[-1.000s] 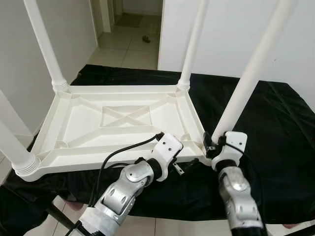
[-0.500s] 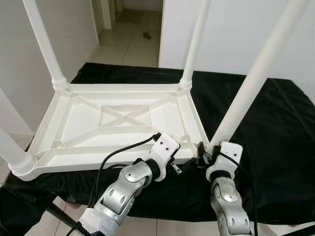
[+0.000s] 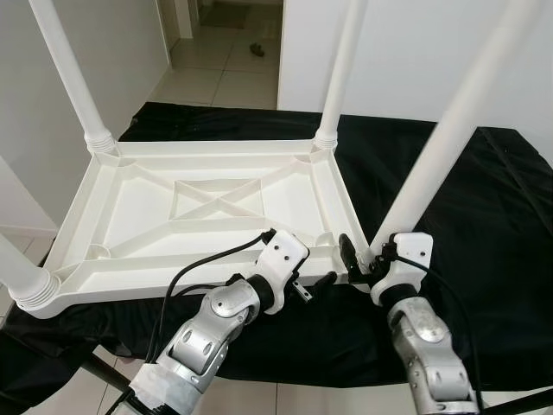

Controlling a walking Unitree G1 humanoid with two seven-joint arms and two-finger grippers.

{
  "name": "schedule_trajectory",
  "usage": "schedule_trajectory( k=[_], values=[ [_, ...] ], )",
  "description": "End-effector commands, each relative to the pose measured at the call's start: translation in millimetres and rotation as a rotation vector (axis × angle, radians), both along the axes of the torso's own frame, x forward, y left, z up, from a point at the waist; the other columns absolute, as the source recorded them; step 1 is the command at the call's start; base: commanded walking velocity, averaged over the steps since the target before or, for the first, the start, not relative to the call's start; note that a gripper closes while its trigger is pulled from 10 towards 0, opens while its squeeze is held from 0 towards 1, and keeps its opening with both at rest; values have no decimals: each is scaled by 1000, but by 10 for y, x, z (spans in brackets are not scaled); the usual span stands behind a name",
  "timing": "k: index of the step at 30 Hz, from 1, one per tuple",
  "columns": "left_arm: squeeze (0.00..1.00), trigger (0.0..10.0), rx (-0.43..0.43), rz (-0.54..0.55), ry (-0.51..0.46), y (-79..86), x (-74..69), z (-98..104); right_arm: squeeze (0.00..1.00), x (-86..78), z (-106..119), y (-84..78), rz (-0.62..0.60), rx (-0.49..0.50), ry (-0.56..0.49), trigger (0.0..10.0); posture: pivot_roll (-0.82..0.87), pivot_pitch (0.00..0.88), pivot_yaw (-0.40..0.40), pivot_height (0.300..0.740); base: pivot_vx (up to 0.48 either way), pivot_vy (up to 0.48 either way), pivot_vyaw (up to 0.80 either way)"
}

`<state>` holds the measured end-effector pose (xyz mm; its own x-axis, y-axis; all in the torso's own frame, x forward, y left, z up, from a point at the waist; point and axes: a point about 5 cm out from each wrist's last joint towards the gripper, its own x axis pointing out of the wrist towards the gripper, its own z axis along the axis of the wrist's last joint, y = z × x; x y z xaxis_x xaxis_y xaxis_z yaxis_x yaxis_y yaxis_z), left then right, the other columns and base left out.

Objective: Building children table

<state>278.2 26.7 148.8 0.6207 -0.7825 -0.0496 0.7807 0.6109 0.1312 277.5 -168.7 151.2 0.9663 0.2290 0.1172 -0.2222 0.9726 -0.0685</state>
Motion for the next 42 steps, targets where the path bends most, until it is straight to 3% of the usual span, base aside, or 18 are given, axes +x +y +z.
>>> schedule_trajectory(
  k=[1,5,6,7,8,16,27,28,35,42],
  values=[
    [0,10000,10,-105,11,-18,-46,8,0,27,13,-53,45,-8,0,10000,0,117,7,740,0,0,0],
    [0,10000,22,-123,9,8,-70,7,0,64,29,-175,172,-85,6,10000,0,111,11,740,0,0,0],
    [0,10000,25,-131,10,12,-80,6,0,71,18,-204,204,-98,18,4667,1,108,10,740,0,0,0],
    [0,10000,25,-131,10,12,-80,6,0,71,18,-204,204,-98,18,4667,1,108,10,740,0,0,0],
    [0,10000,30,-140,8,14,-90,6,0,71,0,-229,247,-105,36,0,5,103,7,740,0,0,0],
    [0,10000,39,-155,2,7,-88,5,0,-18,-101,-232,426,-119,110,0,-3,87,5,740,0,0,0],
    [0,10000,48,-181,2,-11,-77,8,0,-36,-165,-279,444,-142,134,0,-23,77,25,740,0,0,0],
    [0,10000,49,-187,4,-9,-64,4,0,-41,-186,-293,389,-104,136,0,-30,69,27,740,0,0,0],
    [0,10000,42,-188,5,-22,-55,3,0,-76,-206,-231,302,-42,133,0,-28,58,11,740,0,0,0],
    [0,10000,44,-172,2,-6,-50,-8,0,-111,-286,-67,23,45,152,0,-16,47,-4,740,0,0,0]
  ],
)
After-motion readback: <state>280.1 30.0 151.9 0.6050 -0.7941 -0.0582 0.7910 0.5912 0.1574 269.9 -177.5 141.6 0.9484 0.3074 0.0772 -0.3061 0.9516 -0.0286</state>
